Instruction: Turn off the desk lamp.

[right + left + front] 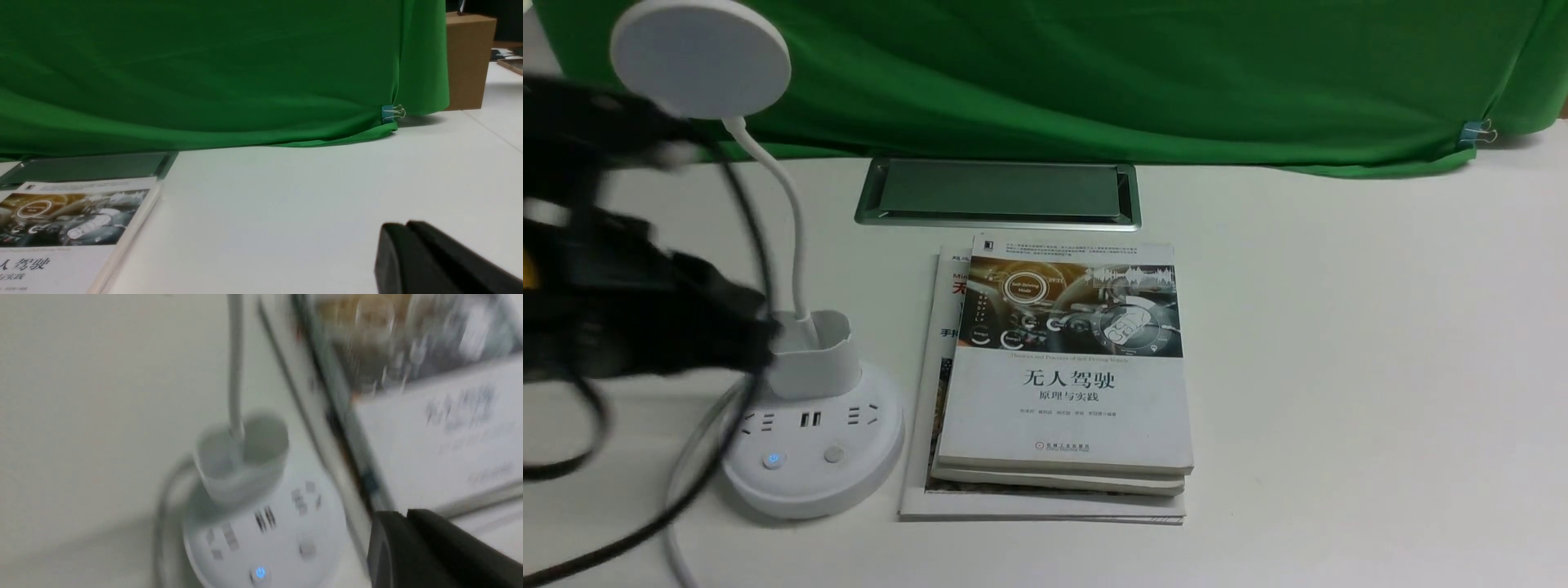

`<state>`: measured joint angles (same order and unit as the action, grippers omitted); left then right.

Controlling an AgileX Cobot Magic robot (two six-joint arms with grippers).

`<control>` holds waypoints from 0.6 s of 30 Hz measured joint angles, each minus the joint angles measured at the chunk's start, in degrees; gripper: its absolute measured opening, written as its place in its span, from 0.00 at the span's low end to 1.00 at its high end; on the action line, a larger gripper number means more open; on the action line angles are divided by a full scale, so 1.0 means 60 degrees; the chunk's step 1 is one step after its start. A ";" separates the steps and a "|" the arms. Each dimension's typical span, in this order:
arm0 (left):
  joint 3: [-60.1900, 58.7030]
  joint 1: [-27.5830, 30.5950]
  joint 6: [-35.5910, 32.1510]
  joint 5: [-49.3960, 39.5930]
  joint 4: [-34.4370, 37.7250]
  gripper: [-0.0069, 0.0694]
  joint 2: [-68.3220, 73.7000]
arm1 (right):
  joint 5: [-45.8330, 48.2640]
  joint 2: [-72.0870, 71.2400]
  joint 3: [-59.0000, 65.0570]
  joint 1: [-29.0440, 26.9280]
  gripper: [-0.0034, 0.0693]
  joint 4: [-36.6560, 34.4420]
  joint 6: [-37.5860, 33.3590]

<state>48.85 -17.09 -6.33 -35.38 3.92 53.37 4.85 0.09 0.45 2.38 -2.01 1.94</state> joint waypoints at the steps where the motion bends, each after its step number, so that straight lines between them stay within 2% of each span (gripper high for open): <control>1: 0.0000 0.0000 0.0000 0.0271 -0.0039 0.11 -0.0411 | 0.0000 0.0000 0.0000 0.0000 0.10 0.0000 0.0000; 7: -0.0040 0.0000 -0.0010 0.1824 -0.0104 0.11 -0.2154 | 0.0000 0.0000 0.0000 0.0000 0.10 0.0000 0.0000; 12: -0.0955 0.0014 -0.0459 0.3557 -0.0485 0.11 -0.3603 | 0.0000 0.0000 0.0000 0.0000 0.10 0.0000 0.0000; 15: -0.2467 0.0211 -0.0854 0.4623 -0.0519 0.11 -0.5066 | 0.0000 0.0000 0.0000 0.0000 0.10 0.0000 0.0000; 18: -0.4059 0.0725 -0.0977 0.4922 -0.0526 0.11 -0.6412 | 0.0000 0.0000 0.0000 0.0000 0.10 0.0000 0.0000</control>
<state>24.50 -12.74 -12.19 -5.85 0.76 14.90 4.85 0.09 0.45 2.38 -2.01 1.94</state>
